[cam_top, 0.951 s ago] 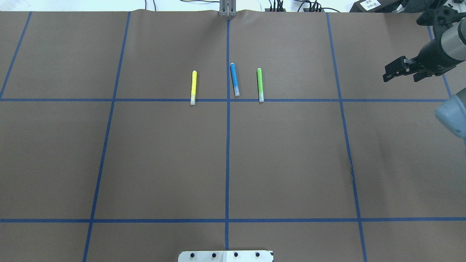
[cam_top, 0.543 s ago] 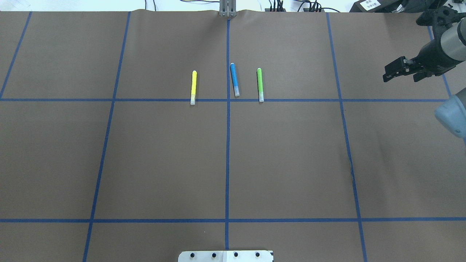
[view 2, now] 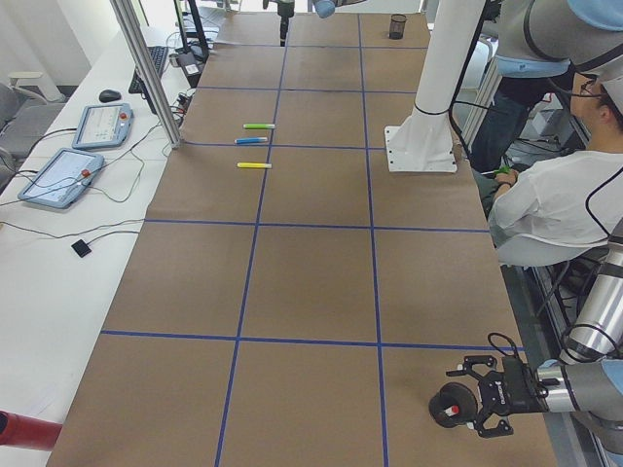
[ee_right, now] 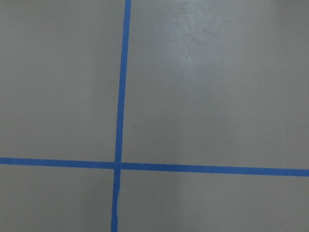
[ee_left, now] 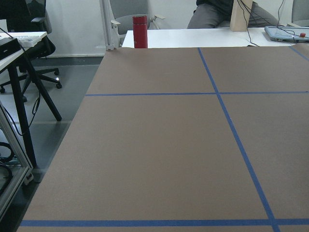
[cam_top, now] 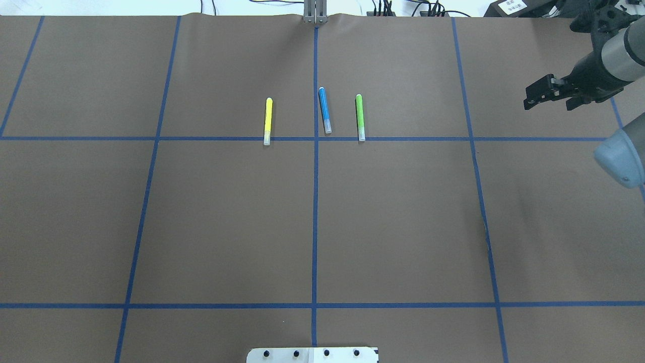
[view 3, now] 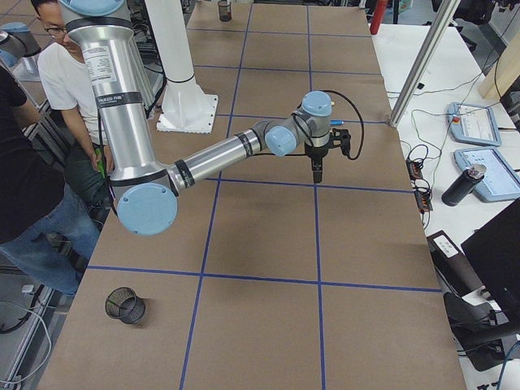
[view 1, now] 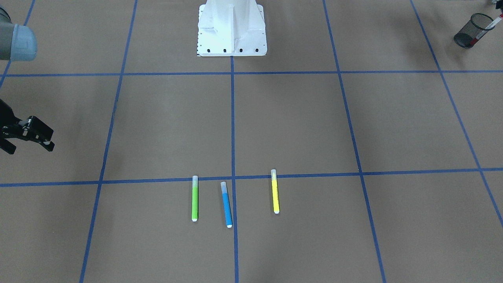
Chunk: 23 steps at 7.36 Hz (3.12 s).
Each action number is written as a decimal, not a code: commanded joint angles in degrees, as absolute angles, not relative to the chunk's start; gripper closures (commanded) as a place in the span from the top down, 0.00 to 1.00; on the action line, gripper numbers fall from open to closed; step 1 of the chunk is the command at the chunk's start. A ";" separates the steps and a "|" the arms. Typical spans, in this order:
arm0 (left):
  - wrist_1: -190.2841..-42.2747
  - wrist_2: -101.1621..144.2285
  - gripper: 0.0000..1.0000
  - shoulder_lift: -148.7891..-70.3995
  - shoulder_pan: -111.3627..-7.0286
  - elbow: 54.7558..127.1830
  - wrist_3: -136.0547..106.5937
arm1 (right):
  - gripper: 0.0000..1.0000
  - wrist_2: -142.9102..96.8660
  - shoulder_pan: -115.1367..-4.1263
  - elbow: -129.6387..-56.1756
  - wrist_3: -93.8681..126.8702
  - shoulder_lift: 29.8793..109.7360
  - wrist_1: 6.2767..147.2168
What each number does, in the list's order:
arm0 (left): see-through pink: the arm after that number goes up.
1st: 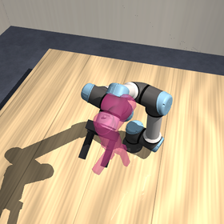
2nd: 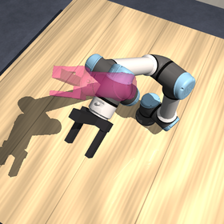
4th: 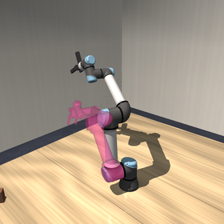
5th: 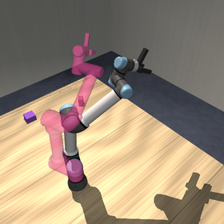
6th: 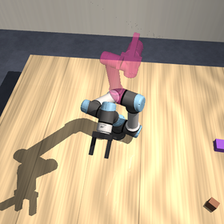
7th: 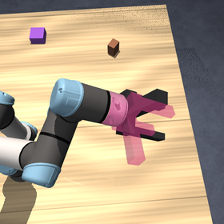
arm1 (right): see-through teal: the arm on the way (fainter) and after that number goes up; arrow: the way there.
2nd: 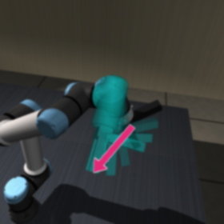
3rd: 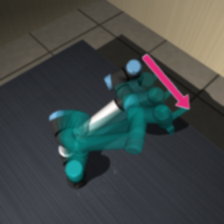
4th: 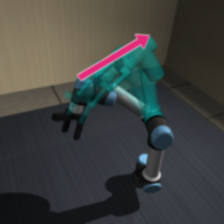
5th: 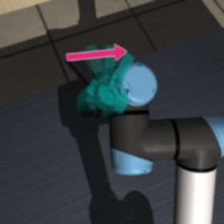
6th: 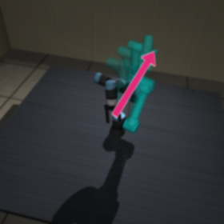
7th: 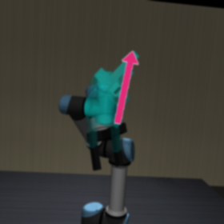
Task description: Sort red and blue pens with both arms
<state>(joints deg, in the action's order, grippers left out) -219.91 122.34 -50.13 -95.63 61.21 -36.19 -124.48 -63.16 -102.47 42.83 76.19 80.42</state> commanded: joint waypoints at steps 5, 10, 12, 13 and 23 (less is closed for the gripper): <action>-170.07 138.60 0.99 -74.05 -100.55 79.52 -35.51 | 1.00 -121.73 -56.61 -99.67 55.08 66.90 80.42; -137.17 138.69 0.99 -96.64 -86.78 80.86 -37.26 | 0.99 -119.44 -48.70 -89.42 63.63 53.38 80.59; -130.37 138.87 0.99 -102.11 -79.49 80.34 -39.46 | 0.99 -120.49 -48.08 -76.27 62.85 43.12 80.60; -130.08 138.78 0.99 -102.22 -77.97 80.25 -40.51 | 0.98 -124.07 -47.99 -69.07 60.84 37.32 80.77; -126.04 141.24 0.99 -103.01 -72.69 80.50 -40.69 | 0.83 -125.07 -43.86 -31.92 42.10 17.50 77.87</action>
